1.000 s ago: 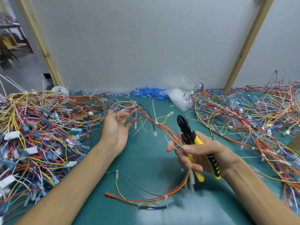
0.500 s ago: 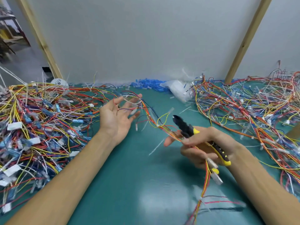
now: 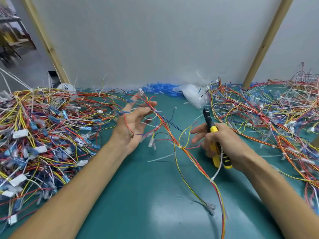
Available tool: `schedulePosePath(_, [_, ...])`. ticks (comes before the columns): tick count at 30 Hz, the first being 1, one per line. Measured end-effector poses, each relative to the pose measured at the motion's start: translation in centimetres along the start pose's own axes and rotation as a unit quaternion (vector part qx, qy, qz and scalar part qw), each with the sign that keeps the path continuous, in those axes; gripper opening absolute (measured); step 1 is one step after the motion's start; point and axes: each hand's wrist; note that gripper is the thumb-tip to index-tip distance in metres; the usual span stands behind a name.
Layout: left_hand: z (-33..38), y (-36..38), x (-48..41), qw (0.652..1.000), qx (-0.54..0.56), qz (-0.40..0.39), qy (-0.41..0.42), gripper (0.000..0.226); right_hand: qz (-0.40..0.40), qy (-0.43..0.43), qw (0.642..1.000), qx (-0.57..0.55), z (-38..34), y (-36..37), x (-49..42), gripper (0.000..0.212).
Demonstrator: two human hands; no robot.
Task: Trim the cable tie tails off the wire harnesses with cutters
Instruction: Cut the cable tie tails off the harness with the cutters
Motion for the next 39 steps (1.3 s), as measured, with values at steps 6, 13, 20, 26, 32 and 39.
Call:
schedulePosePath(6, [-1.3, 0.3, 0.4, 0.978, -0.154, -0.056, 0.128, 0.063, 0.16, -0.069, 0.984, 0.041, -0.1, 0.5, -0.3, 0.025])
schedulePosePath(13, [-1.2, 0.7, 1.1, 0.967, -0.188, -0.114, 0.129, 0.039, 0.172, -0.283, 0.943, 0.036, 0.3, 1.6, -0.4, 0.014])
schedulePosePath(20, [-0.9, 1.3, 1.9, 0.984, -0.059, -0.166, 0.027, 0.037, 0.178, -0.312, 0.927, 0.11, 1.0, 2.2, -0.4, 0.013])
schedulePosePath(26, [-1.7, 2.1, 2.7, 0.98, -0.023, -0.199, -0.021, 0.042, 0.052, -0.255, 0.957, 0.125, 0.4, 1.9, -0.2, 0.015])
schedulePosePath(32, [-1.8, 1.9, 2.7, 0.981, -0.04, -0.182, -0.047, 0.049, 0.039, -0.212, 0.967, 0.138, 0.3, 1.5, 0.0, 0.02])
schedulePosePath(39, [-3.0, 2.7, 3.4, 0.966, -0.194, -0.149, -0.084, 0.037, 0.097, -0.26, 0.937, 0.213, 0.9, 1.9, 0.0, 0.013])
Point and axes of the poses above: each hand's wrist, its own x-axis away from the middle knuckle, its own y-axis out of the palm, z = x × y, and after that the axes turned 7 degrees about y, right-handed
